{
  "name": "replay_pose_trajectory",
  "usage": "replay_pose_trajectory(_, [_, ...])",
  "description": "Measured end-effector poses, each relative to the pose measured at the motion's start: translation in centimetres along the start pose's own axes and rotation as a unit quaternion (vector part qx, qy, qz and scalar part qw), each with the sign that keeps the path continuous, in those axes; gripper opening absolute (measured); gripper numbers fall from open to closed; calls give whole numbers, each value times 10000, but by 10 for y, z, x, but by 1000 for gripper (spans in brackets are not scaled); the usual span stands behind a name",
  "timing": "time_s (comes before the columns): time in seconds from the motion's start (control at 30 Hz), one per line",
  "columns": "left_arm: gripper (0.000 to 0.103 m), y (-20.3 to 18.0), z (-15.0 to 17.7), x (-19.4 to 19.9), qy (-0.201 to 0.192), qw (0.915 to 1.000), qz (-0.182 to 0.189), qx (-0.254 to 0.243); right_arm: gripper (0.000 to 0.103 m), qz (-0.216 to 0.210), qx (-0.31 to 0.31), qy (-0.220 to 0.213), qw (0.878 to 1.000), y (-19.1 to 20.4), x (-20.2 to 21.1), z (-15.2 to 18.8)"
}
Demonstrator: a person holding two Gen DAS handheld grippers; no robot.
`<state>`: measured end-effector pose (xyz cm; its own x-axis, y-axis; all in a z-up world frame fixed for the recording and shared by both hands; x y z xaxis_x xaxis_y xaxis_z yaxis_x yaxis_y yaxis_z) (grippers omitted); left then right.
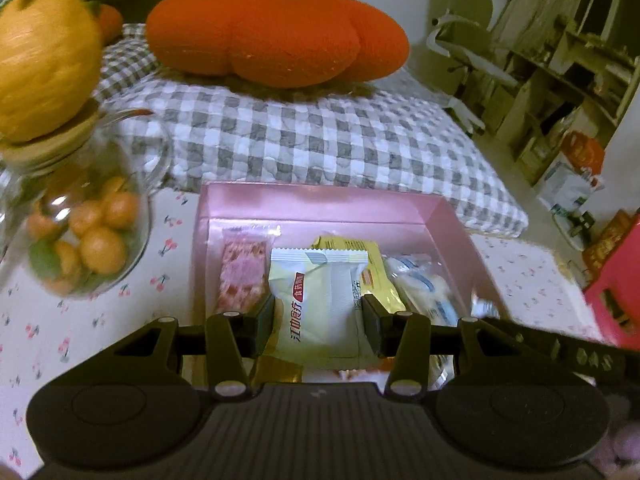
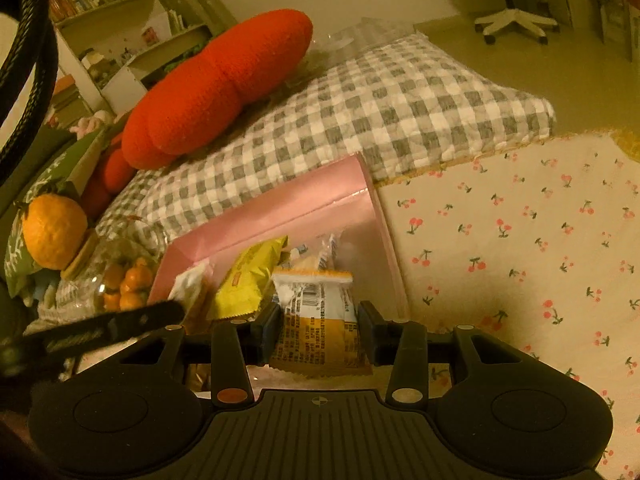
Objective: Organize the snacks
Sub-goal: 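Lift the cream pack and yellow-label pack and carry both over the box, then lower both snacks into the box and open both tools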
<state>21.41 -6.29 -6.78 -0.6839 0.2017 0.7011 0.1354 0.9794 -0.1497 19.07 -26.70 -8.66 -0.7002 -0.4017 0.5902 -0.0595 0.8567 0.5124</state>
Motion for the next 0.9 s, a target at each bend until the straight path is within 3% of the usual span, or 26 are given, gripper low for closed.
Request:
replay_pose_trajectory(0.47, [44, -4, -18, -29, -112, 9995, -297, -53, 45, -30, -228, -135, 9996, -10, -4, -7])
replay_pose_trajectory(0.57, [47, 0, -19, -29, -171, 9994, -302, 48, 45, -62, -269, -160, 9995, -11, -2, -9])
replay_pose_trajectory(0.67, [54, 2, -18, -26, -156, 9994, -299, 46, 59, -120, -291, -179, 9993, -9, 0, -10])
replay_pose_trajectory(0.9, [60, 1, -22, -15, -186, 9994, -292, -80, 61, -142, -161, -163, 9996, -1, 4, -10])
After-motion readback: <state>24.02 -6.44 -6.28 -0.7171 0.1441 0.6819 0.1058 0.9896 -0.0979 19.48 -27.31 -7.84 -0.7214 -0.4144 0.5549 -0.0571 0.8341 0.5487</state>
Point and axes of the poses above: each gripper's, at about its wrist camera, not at the fingertips, and x roughly against the way its jaws point, y to its left, z to its underside, the point moved 6 cm from there along -x, roughly the way its jaws point, and after that the axes turned 4 degrees about -z, right-handed, at the moved point
